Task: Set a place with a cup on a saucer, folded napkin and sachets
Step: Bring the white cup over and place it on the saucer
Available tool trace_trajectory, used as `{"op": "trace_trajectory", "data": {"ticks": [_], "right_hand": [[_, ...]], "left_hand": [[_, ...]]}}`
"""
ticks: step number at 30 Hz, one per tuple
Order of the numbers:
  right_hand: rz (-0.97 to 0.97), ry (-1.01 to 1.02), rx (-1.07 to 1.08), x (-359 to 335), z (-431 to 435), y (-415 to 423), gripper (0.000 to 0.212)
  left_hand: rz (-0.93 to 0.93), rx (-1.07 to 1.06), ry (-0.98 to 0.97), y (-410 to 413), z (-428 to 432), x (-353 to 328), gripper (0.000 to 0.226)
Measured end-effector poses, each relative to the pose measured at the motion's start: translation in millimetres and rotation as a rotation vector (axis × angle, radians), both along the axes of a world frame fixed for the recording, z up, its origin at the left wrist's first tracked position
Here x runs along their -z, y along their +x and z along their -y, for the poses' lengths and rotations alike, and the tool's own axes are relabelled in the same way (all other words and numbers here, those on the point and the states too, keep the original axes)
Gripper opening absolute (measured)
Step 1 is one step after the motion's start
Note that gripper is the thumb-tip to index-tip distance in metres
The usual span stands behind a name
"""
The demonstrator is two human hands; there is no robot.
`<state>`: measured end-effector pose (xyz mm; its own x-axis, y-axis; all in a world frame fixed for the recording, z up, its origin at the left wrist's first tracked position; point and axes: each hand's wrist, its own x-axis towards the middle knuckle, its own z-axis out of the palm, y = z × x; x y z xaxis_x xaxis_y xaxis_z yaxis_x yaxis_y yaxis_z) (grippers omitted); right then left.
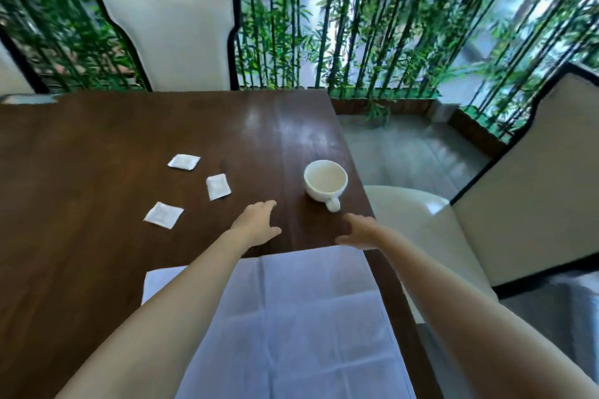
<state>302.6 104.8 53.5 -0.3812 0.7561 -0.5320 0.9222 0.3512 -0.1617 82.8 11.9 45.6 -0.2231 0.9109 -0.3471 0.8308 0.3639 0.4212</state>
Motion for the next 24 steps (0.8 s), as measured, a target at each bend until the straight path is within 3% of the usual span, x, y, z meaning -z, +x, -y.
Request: {"op": "trace_trajectory", "data": {"ticks": [4,13,16,24], "right_hand": [[-0.183,0.119,0.077,15,-15,-9,0.058],[-0.538,0.301,0.328,37,-18,-23,0.035],[-0.606,0.338,0.312,44,-17,-22,0.025],[-0.7,0.316,0.332,54,-23,-23,0.021]], "left_hand": [[0.106,-0.02,0.1,-1,-39,22,0.084],[0.579,-0.021,0.187,0,-112,47,0.126],[0.738,0.04,0.14,-1,-121,52,0.129],[0.801,0.062,0.235,-1,-129,60,0.112]]}}
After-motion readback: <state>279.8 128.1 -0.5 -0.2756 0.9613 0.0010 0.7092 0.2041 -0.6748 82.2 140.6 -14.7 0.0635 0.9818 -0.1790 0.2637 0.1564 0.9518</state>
